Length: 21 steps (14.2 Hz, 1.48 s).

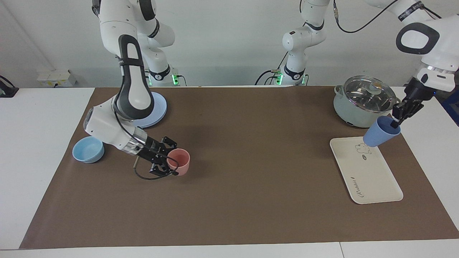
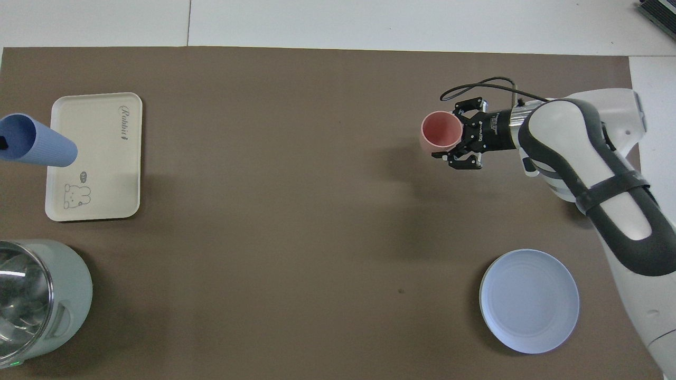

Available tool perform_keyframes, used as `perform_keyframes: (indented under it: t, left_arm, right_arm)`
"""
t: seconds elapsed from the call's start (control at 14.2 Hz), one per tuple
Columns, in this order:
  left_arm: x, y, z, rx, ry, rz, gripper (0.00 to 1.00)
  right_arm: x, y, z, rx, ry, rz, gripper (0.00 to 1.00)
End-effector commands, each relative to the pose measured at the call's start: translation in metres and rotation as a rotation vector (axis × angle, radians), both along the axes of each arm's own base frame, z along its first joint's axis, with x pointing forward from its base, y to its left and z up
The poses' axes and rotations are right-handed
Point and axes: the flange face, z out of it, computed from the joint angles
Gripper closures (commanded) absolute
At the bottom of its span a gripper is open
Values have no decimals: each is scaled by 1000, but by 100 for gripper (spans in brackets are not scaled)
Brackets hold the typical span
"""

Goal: Place cup on tray
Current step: 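Set the blue cup on the tray while the right gripper carries back, then lower the pink cup to its spot and open the right gripper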

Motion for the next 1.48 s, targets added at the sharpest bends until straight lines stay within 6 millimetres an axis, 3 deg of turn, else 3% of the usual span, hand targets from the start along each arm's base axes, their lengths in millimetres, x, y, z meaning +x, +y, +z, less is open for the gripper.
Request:
perform_keyframes:
  t: [0.0, 0.14, 0.35, 0.56, 0.63, 0.7, 0.77, 0.84, 1.05, 1.19, 1.41]
  left_arm:
    - [1, 10, -58, -33, -46, -28, 100]
    - [-6, 6, -89, -6, -60, -46, 100]
    - [-2, -1, -116, -35, -57, -58, 100]
    - [0, -7, -125, 1, -83, -103, 100]
    - [0, -6, -125, 10, -90, -110, 42]
    - [1, -6, -125, 16, -99, -109, 0]
    - [2, -9, -123, 16, -100, -114, 0]
    - [4, -7, -119, 16, -105, -115, 0]
    - [16, -12, -70, 26, -152, -146, 0]
    - [19, -23, -33, 75, -129, -237, 0]
    - [0, -53, 13, 172, -58, -361, 0]
  right_arm:
    - [-7, -45, -11, 45, -20, 12, 100]
    - [-14, -84, -29, 73, -29, 41, 100]
    - [-31, -111, -50, 74, -18, 31, 100]
    - [-41, -121, -58, 64, -35, 43, 100]
    - [-42, -125, -59, 58, -42, 37, 100]
    - [-43, -124, -60, 55, -58, 56, 100]
    - [-44, -124, -63, 42, -69, 57, 81]
    - [-45, -126, -66, 3, -116, 74, 6]
    - [-45, -125, -66, -17, -151, 101, 1]
    - [-46, -136, -64, -39, -163, 105, 1]
    - [-46, -161, -47, -121, -234, 135, 1]
